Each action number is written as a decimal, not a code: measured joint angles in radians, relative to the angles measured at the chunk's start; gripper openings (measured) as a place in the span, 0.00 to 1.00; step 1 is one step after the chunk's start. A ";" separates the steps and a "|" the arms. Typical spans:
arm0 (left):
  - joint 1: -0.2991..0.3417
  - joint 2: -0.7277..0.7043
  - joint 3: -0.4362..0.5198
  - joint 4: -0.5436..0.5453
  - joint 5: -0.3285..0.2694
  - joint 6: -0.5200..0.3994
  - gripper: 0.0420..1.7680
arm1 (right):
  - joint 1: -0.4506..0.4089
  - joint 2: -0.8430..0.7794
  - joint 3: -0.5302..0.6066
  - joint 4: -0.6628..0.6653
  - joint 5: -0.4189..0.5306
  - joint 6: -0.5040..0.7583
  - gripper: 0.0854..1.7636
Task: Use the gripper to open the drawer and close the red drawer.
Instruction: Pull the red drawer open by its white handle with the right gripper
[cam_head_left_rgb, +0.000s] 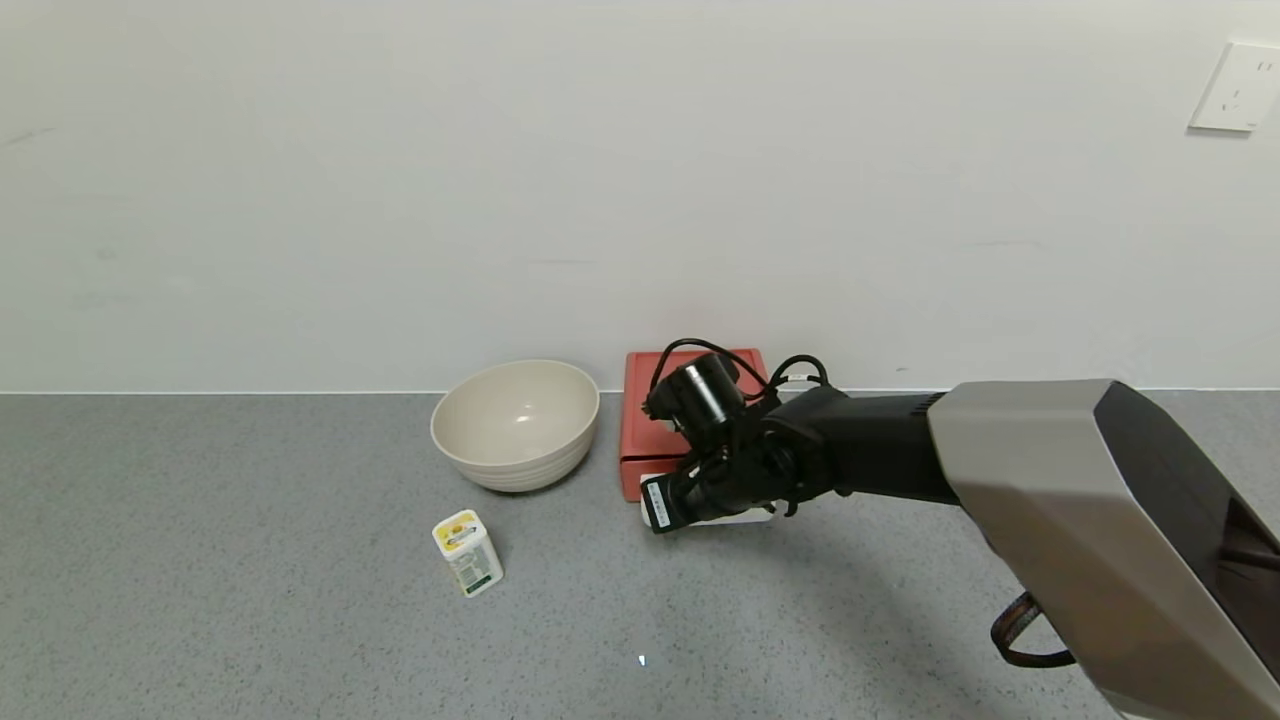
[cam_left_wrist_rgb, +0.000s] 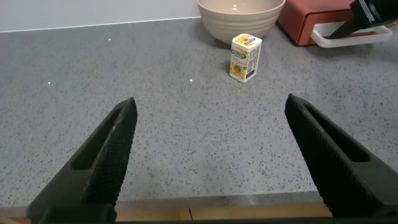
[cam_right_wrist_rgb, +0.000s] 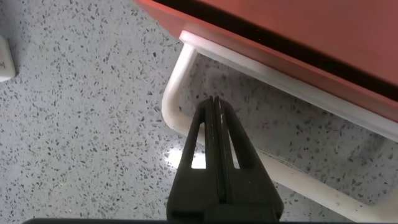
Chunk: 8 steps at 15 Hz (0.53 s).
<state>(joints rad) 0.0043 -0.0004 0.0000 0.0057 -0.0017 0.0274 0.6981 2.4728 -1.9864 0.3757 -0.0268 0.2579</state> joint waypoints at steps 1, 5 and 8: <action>0.000 0.000 0.000 0.000 0.000 0.000 0.97 | 0.001 -0.001 0.000 0.018 0.000 0.000 0.02; 0.000 0.000 0.000 0.000 0.000 0.000 0.97 | 0.007 -0.007 0.001 0.077 0.004 0.021 0.02; 0.000 0.000 0.000 0.000 0.000 0.000 0.97 | 0.026 -0.014 0.001 0.124 0.002 0.051 0.02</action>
<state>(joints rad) 0.0043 -0.0009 0.0000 0.0062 -0.0013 0.0274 0.7238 2.4591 -1.9853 0.4998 -0.0249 0.3094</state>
